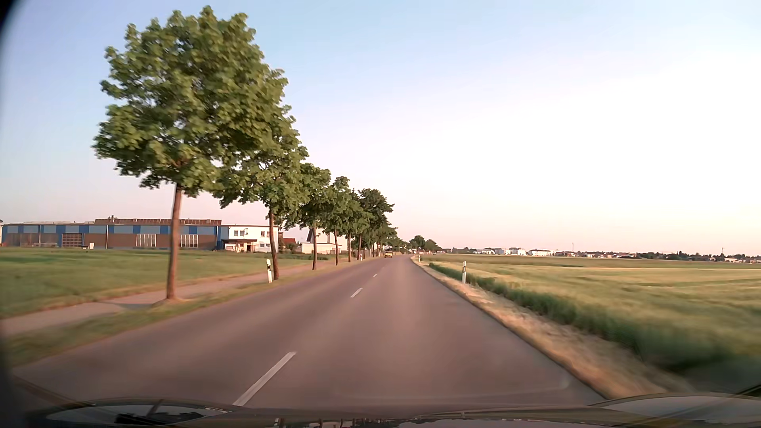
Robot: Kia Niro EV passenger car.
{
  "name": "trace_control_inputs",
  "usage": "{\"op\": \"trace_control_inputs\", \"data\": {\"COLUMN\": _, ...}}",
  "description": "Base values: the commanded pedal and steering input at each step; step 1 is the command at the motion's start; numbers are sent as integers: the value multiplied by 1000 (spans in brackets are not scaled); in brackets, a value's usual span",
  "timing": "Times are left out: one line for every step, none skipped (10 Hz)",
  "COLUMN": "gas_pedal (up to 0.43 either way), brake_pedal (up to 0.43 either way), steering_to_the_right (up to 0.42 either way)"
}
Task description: Follow the waypoints while adhering to traffic rules and regulations
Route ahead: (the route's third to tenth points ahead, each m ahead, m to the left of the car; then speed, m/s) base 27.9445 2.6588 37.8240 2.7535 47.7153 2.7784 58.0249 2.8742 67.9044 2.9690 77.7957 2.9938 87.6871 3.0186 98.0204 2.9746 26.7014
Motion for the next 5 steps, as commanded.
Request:
{"op": "trace_control_inputs", "data": {"gas_pedal": 248, "brake_pedal": 18, "steering_to_the_right": -1}}
{"op": "trace_control_inputs", "data": {"gas_pedal": 240, "brake_pedal": 18, "steering_to_the_right": -1}}
{"op": "trace_control_inputs", "data": {"gas_pedal": 240, "brake_pedal": 18, "steering_to_the_right": -1}}
{"op": "trace_control_inputs", "data": {"gas_pedal": 228, "brake_pedal": 18, "steering_to_the_right": -1}}
{"op": "trace_control_inputs", "data": {"gas_pedal": 220, "brake_pedal": 18, "steering_to_the_right": -1}}
